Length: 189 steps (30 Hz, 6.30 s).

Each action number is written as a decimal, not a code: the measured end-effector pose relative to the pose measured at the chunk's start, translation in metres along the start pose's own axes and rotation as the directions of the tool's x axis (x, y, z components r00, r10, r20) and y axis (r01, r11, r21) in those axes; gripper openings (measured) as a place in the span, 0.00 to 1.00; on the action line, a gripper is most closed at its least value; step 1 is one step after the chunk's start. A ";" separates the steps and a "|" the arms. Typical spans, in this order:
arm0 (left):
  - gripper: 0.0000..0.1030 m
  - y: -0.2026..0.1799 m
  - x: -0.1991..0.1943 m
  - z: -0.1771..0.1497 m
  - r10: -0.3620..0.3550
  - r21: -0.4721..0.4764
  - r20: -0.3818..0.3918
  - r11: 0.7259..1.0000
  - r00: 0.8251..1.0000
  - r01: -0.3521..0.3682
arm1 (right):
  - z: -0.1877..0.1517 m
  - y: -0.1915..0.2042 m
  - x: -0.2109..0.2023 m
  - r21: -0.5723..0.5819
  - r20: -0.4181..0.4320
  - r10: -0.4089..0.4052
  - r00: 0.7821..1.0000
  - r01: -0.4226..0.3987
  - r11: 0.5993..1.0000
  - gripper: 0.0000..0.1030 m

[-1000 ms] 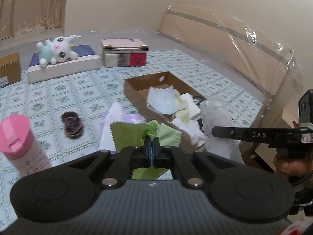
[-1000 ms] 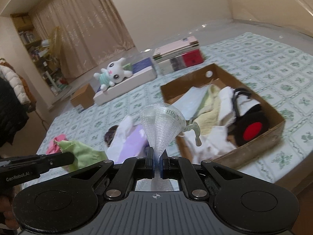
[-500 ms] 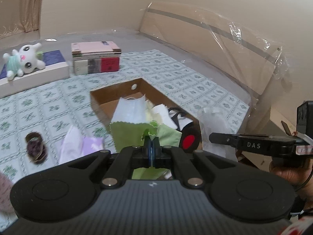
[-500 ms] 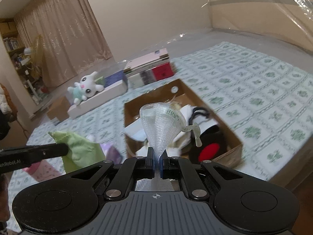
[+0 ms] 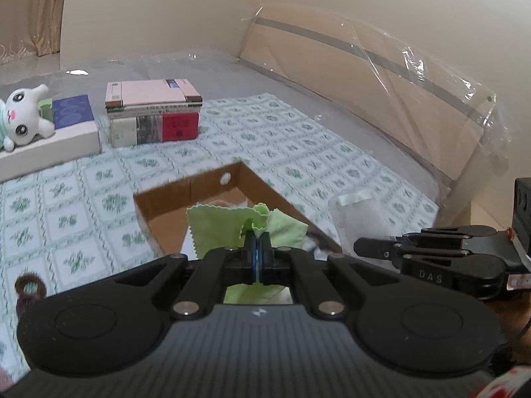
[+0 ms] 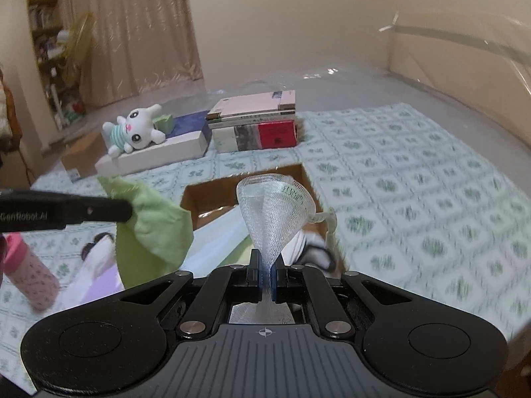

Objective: Organize soft objects
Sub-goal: 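Open both grippers to drop the green cloth and plastic bag into the tray, then withdraw both grippers from the tray toward the scrunchie beside the pink cup, then grasp the purple velvet scrunchie with the right gripper while the left moves to the brown hair tie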

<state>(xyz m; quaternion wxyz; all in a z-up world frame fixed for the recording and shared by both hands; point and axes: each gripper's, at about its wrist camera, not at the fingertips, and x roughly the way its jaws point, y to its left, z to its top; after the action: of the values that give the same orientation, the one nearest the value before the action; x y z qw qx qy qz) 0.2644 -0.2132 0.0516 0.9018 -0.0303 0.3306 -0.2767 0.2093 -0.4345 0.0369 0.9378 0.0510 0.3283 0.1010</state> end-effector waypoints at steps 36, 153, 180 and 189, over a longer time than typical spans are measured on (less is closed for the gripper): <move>0.26 0.081 0.111 0.015 0.115 -0.012 -0.097 0.993 0.989 -0.117 | 0.047 -0.009 0.194 -0.163 -0.158 0.020 0.987 -0.046 0.986 0.05; 0.85 0.208 -0.282 -0.168 0.422 -0.053 0.000 0.905 0.907 -0.421 | -0.068 0.268 0.020 -0.269 -0.161 0.264 0.951 -0.299 0.916 0.60; 0.85 0.362 -0.148 -0.012 0.043 0.439 -0.141 0.898 0.989 0.023 | -0.038 0.321 0.210 -0.836 -0.454 0.223 0.863 -0.499 0.230 0.60; 0.85 0.366 -0.069 -0.023 0.033 0.543 -0.294 0.828 0.955 0.139 | -0.061 0.330 0.253 -0.864 -0.492 0.161 0.855 -0.503 0.028 0.58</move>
<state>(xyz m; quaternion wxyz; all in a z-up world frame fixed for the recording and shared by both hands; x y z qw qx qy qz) 0.3824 0.1351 -0.0134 0.8044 0.2657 0.3634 -0.3876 0.3131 -0.0544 -0.1099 0.6283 -0.5151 0.2753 0.5140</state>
